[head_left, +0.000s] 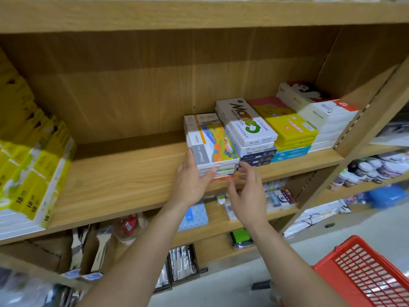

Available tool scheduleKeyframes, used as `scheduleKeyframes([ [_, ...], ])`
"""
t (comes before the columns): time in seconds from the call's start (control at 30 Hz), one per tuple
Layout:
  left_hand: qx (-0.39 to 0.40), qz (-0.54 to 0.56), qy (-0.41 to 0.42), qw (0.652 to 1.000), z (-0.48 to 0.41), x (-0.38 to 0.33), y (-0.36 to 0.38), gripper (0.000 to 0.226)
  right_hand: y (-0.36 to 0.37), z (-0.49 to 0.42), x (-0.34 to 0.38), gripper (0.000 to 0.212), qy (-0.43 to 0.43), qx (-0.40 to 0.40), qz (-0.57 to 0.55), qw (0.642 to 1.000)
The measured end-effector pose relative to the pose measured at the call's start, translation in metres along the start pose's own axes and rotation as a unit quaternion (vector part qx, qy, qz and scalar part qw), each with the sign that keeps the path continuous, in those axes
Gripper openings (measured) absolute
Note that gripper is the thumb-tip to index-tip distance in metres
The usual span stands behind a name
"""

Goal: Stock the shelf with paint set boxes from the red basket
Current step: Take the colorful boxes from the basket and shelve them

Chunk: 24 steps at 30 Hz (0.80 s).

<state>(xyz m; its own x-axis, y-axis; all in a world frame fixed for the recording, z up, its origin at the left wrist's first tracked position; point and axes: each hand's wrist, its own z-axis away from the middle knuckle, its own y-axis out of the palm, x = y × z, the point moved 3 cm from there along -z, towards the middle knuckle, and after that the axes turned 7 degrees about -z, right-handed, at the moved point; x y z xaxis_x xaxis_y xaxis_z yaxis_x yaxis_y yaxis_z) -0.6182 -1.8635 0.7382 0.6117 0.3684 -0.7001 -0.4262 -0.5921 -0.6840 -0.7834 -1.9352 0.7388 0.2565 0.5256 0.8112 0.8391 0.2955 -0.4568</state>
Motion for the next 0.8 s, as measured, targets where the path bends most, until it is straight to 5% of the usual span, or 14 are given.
scheduleKeyframes([
  [0.37, 0.036, 0.085, -0.045, 0.995, -0.008, 0.006, -0.006, 0.069, 0.003, -0.004, -0.015, 0.052, -0.016, 0.122, 0.12, 0.985],
  [0.57, -0.014, 0.009, 0.044, 0.999, 0.082, -0.008, -0.006, 0.045, -0.031, 0.028, -0.044, 0.046, -0.015, 0.133, 0.114, 0.984],
  [0.8, 0.225, -0.046, 0.071, 0.971, 0.135, -0.039, 0.126, 0.022, -0.139, 0.096, -0.159, 0.039, 0.198, 0.087, 0.126, 0.968],
])
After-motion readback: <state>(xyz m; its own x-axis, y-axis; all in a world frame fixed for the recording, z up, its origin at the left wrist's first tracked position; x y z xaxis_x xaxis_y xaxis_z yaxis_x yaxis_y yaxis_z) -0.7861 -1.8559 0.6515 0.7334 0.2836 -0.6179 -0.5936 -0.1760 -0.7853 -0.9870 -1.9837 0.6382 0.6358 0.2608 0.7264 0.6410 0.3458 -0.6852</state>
